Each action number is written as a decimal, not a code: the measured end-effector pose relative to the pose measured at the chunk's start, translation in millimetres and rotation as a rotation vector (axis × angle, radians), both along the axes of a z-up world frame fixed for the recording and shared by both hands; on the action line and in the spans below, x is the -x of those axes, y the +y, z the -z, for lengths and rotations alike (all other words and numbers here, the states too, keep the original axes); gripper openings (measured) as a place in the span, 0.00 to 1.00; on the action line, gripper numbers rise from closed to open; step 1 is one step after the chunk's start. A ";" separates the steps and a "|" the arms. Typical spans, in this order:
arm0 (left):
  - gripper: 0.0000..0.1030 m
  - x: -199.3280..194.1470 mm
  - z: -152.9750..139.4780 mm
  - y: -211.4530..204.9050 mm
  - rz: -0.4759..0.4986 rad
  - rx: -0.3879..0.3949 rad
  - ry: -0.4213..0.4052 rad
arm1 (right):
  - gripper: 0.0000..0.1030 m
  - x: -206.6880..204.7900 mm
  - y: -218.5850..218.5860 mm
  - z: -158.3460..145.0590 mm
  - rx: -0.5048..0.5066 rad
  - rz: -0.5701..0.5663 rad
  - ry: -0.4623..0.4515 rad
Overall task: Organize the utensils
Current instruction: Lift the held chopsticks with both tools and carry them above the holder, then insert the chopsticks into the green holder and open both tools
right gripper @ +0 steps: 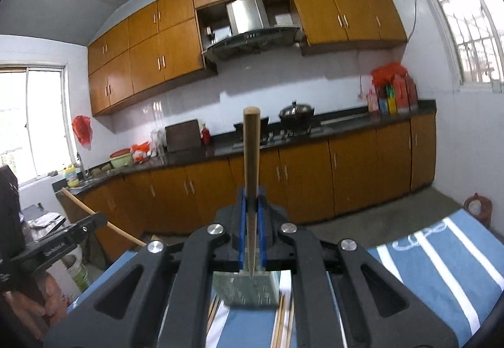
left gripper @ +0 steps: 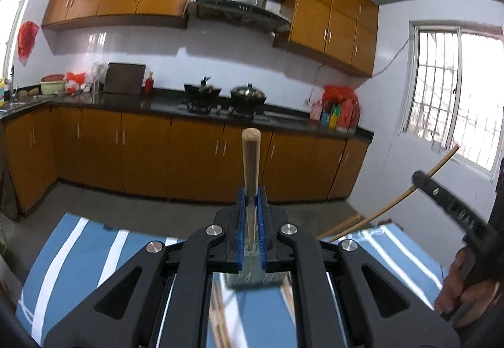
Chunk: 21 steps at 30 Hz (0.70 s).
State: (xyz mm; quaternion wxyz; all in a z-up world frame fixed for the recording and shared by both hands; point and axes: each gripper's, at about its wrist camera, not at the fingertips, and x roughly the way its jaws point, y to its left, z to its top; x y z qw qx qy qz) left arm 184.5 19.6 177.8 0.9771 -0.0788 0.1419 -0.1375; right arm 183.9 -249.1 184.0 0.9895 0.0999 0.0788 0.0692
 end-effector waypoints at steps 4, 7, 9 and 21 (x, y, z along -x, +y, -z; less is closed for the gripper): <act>0.07 -23.3 3.3 -11.1 -0.024 -0.010 0.006 | 0.08 -19.9 1.4 1.5 -0.007 0.014 -0.005; 0.07 -36.3 13.5 -17.4 -0.017 -0.013 0.046 | 0.08 -38.1 5.6 7.5 -0.001 0.017 0.014; 0.07 -40.2 19.2 -21.2 -0.011 -0.020 0.064 | 0.08 -50.2 8.6 13.6 0.006 0.014 0.036; 0.07 -53.6 43.2 -24.6 0.000 -0.020 0.154 | 0.14 -83.6 19.4 45.7 0.027 -0.004 0.150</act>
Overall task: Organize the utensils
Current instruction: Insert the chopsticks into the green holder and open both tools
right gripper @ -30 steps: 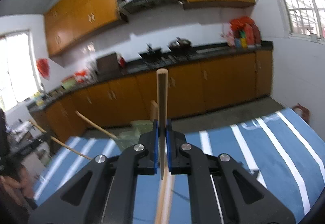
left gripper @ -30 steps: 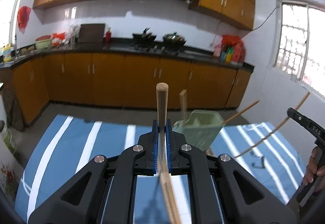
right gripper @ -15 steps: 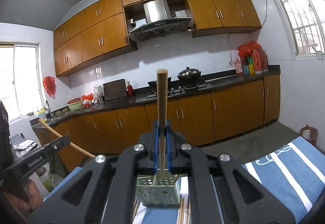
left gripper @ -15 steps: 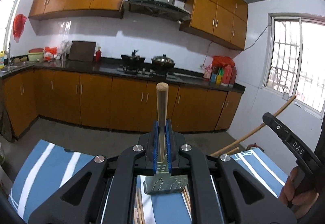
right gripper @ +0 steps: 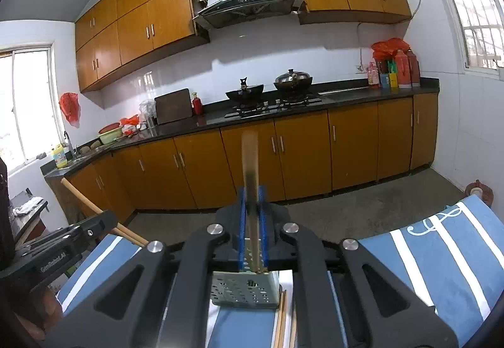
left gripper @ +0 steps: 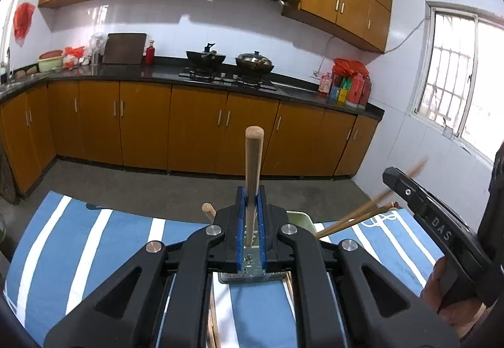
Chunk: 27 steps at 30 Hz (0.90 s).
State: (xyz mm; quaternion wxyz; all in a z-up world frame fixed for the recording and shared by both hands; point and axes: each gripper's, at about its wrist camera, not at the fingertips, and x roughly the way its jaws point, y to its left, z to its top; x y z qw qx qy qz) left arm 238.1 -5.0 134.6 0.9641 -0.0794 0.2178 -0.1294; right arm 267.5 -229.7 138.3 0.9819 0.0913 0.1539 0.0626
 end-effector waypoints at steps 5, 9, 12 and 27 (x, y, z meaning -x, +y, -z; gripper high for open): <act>0.07 3.9 -3.6 2.2 -0.003 0.009 -0.010 | 0.20 9.6 -3.3 -3.9 -0.012 0.013 -0.020; 0.07 7.1 -9.1 1.8 -0.008 0.018 -0.025 | 0.20 23.6 -8.1 -8.1 -0.016 0.024 -0.038; 0.07 9.4 -11.0 3.1 -0.013 0.022 -0.036 | 0.20 35.7 -11.0 -10.2 -0.015 0.032 -0.054; 0.08 -10.3 -11.3 -16.9 -0.031 -0.027 -0.042 | 0.20 53.2 -19.2 -6.0 -0.003 0.054 -0.048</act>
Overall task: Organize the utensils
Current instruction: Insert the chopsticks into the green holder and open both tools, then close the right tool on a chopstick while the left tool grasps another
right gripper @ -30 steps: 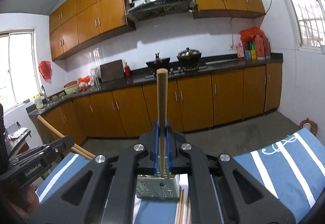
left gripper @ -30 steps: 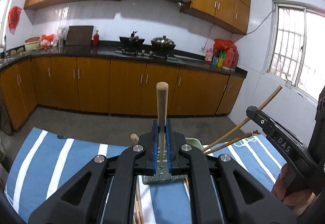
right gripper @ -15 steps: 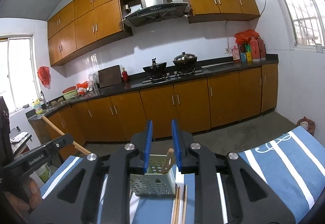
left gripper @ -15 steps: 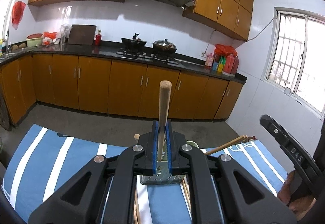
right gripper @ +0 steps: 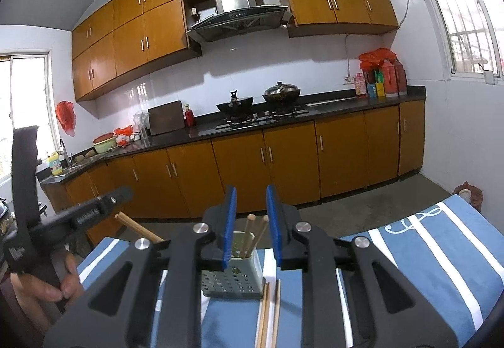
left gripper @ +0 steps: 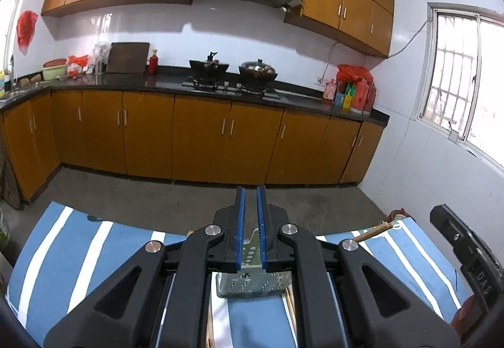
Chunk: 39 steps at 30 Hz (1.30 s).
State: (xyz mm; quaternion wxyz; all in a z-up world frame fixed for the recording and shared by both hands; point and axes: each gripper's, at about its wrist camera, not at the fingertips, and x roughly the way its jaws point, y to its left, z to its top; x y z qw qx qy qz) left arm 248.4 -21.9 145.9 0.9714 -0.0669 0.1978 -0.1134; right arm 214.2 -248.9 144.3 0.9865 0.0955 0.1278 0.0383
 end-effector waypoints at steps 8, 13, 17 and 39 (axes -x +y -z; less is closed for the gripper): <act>0.25 27.9 -2.9 32.1 -0.041 0.003 -0.020 | 0.20 10.8 -6.6 17.3 0.010 0.003 0.041; 0.25 49.2 31.4 60.9 -0.095 -0.045 0.043 | 0.20 13.0 -18.6 67.6 0.012 0.015 0.193; 0.25 56.5 89.8 77.6 -0.119 -0.087 0.178 | 0.20 6.5 -25.9 128.3 -0.008 0.021 0.377; 0.25 67.5 197.3 58.4 0.018 -0.024 0.469 | 0.08 -10.3 -0.3 228.9 0.062 0.045 0.667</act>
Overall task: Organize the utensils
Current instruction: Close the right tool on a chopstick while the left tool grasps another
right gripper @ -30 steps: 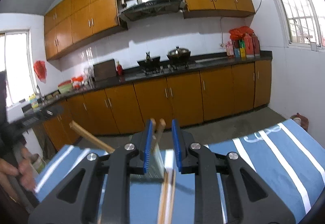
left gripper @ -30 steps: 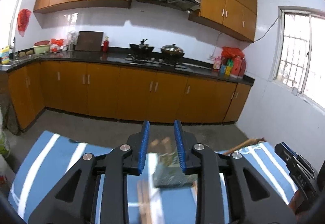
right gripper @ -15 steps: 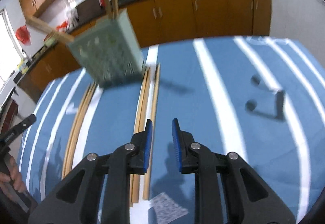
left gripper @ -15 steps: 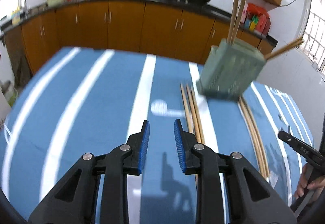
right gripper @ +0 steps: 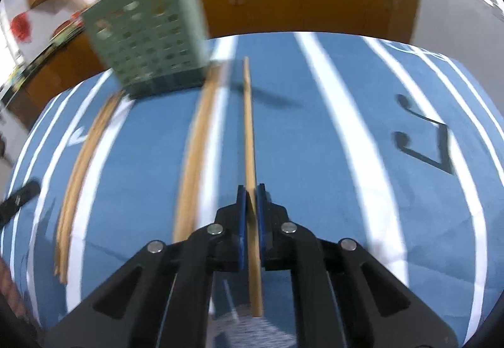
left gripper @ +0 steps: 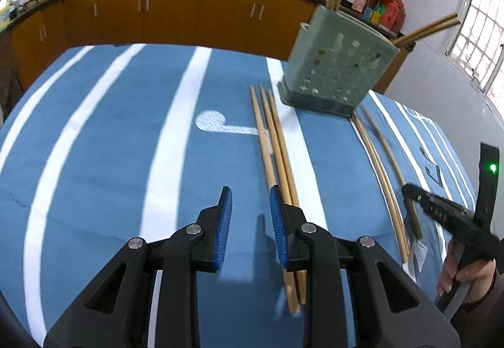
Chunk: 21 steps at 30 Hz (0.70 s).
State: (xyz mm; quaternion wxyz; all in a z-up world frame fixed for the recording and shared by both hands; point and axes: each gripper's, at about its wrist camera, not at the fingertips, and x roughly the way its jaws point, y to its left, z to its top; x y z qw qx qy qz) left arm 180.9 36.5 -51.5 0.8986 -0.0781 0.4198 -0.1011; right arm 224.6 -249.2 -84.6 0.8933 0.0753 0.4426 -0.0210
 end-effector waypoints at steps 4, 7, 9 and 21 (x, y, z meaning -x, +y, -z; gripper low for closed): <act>0.24 0.0 6.8 -9.8 0.033 0.007 0.022 | 0.07 -0.2 -20.5 0.2 -0.017 0.076 0.001; 0.19 -0.6 12.7 -16.6 0.054 -0.002 0.039 | 0.08 1.2 -23.7 0.3 -0.008 0.070 -0.002; 0.17 -0.6 17.0 -21.0 0.063 -0.017 0.052 | 0.08 1.6 -22.7 0.5 0.003 0.067 -0.005; 0.14 -4.8 21.0 -39.9 0.047 -0.135 0.032 | 0.11 6.7 -9.3 0.2 0.026 0.005 -0.017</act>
